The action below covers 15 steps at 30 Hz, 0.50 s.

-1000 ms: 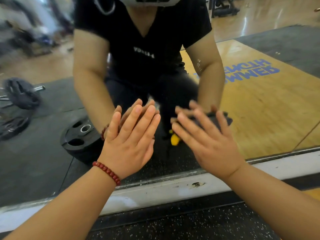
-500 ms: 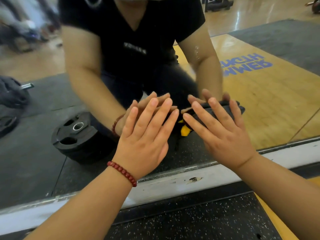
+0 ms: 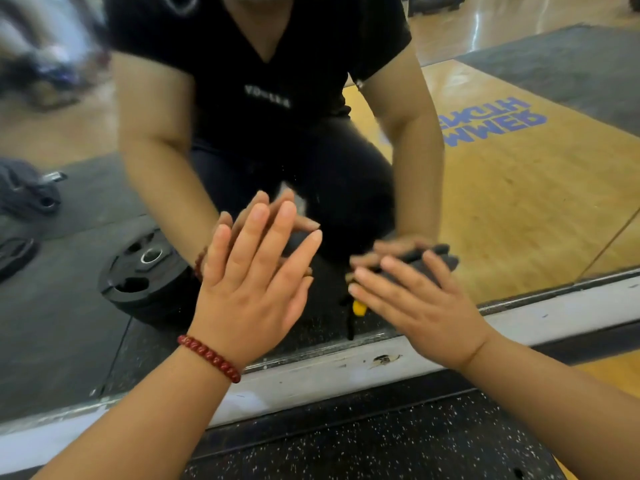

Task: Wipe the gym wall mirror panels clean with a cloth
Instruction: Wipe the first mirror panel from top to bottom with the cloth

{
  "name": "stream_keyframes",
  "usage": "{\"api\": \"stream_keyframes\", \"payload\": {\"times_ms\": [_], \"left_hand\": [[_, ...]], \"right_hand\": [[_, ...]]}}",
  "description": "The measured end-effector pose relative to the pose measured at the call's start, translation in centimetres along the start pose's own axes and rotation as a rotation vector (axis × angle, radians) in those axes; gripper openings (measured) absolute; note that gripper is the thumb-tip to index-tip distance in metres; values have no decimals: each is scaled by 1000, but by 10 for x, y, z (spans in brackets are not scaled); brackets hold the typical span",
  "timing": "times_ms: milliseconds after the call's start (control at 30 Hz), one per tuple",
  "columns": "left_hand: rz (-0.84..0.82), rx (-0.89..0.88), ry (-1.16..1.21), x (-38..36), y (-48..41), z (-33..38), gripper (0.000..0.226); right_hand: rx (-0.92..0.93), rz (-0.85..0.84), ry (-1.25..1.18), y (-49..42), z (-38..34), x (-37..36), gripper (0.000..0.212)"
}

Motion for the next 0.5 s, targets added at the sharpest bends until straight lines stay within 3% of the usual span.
{"api": "stream_keyframes", "payload": {"times_ms": [67, 233, 300, 400, 500], "left_hand": [[-44, -61, -28, -7, 17, 6, 69], [-86, -106, -51, -14, 39, 16, 74], [-88, -95, -42, -14, 38, 16, 75], [-89, -86, -50, -15, 39, 18, 77], [-93, -50, -35, -16, 40, 20, 76]], "right_hand": [[69, -66, -1, 7, -11, -3, 70], [-236, 200, -63, -54, 17, 24, 55], [-155, 173, -26, -38, -1, 14, 58], [63, -14, 0, 8, -35, -8, 69], [-114, 55, -45, -17, -7, 8, 62]]}}
Point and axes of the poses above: each hand's wrist, its own y-axis away from the middle knuckle, its own x-axis out of the back of the hand, z = x × y, the point moved 10 cm from there along -y, towards the middle knuckle, and after that the axes turned 9 degrees about z, right-handed, at the moved point
